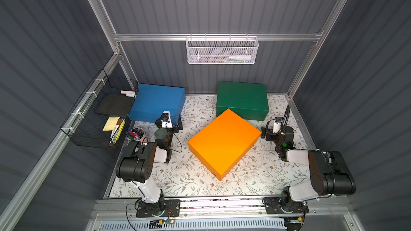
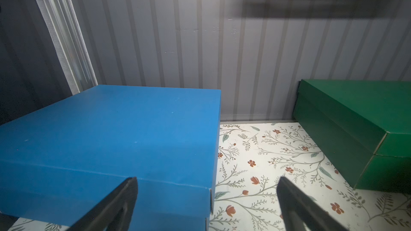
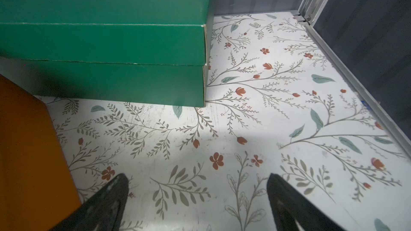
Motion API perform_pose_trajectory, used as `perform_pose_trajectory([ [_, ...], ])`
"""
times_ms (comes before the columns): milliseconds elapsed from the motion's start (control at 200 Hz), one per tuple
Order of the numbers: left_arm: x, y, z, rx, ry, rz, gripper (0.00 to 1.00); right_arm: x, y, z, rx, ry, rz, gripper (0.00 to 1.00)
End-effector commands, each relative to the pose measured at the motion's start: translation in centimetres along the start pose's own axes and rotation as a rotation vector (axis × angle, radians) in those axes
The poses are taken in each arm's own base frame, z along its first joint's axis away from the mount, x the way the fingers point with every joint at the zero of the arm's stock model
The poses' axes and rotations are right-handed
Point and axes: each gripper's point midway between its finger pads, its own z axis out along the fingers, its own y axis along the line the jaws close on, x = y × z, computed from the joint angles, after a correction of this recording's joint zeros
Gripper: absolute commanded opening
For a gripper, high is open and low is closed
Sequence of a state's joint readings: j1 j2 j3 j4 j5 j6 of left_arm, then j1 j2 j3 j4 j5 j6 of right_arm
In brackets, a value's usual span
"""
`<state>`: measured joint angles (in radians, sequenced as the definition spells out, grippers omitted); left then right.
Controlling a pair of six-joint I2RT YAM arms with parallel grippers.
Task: Stack the shoeboxes
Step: Adjust the shoebox at the center of the board.
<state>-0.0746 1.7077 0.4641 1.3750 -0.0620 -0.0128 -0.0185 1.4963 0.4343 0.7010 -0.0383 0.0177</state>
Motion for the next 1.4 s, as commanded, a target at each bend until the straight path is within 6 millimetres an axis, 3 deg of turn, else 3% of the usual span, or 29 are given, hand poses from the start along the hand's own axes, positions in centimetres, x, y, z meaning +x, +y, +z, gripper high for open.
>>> perform_pose_trajectory([
  [0, -0.7, -0.1, 0.5, 0.009, -0.018, 0.015, 1.0, -0.7, 0.3, 0.2, -0.013, -0.01, -0.016, 0.99],
  [640, -0.7, -0.2, 0.5, 0.019, -0.017, 0.019, 1.0, -0.7, 0.3, 0.1, -0.01, -0.014, -0.017, 0.99],
  [730, -1.6, 0.8, 1.9, -0.042, 0.023, 0.005, 1.0, -1.9, -1.0, -0.2, 0.063, -0.031, 0.007, 0.99],
  [831, -3.4, 1.7, 4.4, -0.11, 0.135, -0.005, 1.0, -3.3, -0.4, -1.4, 0.029, -0.004, 0.01, 0.99],
  [961, -7.8, 2.3, 3.1, -0.16, 0.105, -0.093, 0.99, -6.2, -0.8, -3.8, 0.062, -0.026, 0.026, 0.99],
  [1071, -10.2, 1.9, 1.1, -0.179, 0.148, -0.219, 1.0, -8.1, 2.5, -6.2, -0.125, 0.041, -0.039, 0.99],
  [1156, -10.3, -0.1, -0.4, -0.151, 0.241, -0.273, 1.0, -8.8, 4.9, -7.2, -0.264, 0.077, -0.054, 0.99],
  [1266, -9.3, -2.7, -2.8, -0.132, 0.387, -0.331, 0.99, -9.2, 7.7, -7.7, -0.438, 0.106, -0.014, 0.99],
  [1396, -7.6, -3.6, -5.4, -0.121, 0.571, -0.409, 1.0, -9.2, 10.0, -7.1, -0.588, 0.179, 0.069, 0.99],
])
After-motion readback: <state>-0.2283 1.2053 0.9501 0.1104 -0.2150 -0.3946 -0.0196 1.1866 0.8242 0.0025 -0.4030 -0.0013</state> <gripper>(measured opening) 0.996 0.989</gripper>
